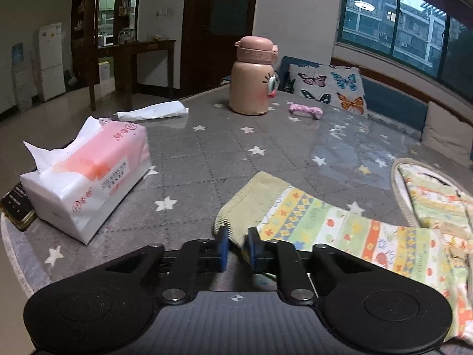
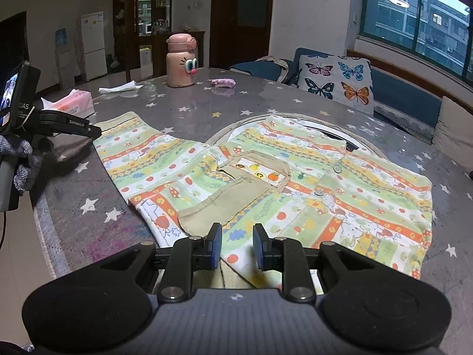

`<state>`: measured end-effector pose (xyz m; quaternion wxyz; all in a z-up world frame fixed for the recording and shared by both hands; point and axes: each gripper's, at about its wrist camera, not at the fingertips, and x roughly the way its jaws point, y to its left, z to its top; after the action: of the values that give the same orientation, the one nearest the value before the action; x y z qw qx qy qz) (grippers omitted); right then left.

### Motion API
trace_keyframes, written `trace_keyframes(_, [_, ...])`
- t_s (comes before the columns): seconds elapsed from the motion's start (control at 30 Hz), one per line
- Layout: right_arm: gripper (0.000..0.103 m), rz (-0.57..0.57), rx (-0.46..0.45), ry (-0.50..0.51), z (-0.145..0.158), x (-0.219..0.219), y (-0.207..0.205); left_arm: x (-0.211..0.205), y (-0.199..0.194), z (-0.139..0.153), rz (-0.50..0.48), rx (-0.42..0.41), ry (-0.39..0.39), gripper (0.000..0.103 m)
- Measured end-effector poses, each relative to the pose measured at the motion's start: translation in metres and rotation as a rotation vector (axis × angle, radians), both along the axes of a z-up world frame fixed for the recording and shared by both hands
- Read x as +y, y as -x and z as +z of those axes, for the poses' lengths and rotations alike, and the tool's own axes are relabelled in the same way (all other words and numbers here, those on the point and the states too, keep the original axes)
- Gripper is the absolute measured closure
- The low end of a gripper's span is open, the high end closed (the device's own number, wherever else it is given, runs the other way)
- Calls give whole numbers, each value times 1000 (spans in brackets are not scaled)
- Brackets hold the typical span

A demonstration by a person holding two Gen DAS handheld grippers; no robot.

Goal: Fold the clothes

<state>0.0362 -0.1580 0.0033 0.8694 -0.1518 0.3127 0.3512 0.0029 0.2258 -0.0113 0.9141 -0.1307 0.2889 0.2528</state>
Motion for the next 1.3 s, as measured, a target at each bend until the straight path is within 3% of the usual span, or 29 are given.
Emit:
trace_keyframes(0.2, [81, -46, 4, -18, 2, -15, -1, -34, 2, 34, -127, -114, -11, 96])
trace_keyframes(0.53, [81, -139, -4, -69, 10, -48, -6, -129, -21, 72, -468, -231, 44, 97])
trace_keyframes(0.9, [81, -234, 31, -116, 6, -79, -17, -216, -53, 66, -743, -225, 125, 97])
trace_keyframes(1.13, [81, -295, 82, -167, 4, -97, -28, -245, -59, 33, -878, -88, 139, 94])
trace_keyframes(1.23, [81, -311, 94, -177, 4, -99, -31, -244, -53, 27, -903, -65, 131, 85])
trace_keyframes(1.3, [81, -316, 114, -193, 5, -99, -34, -238, -46, 27, -893, -73, 108, 69])
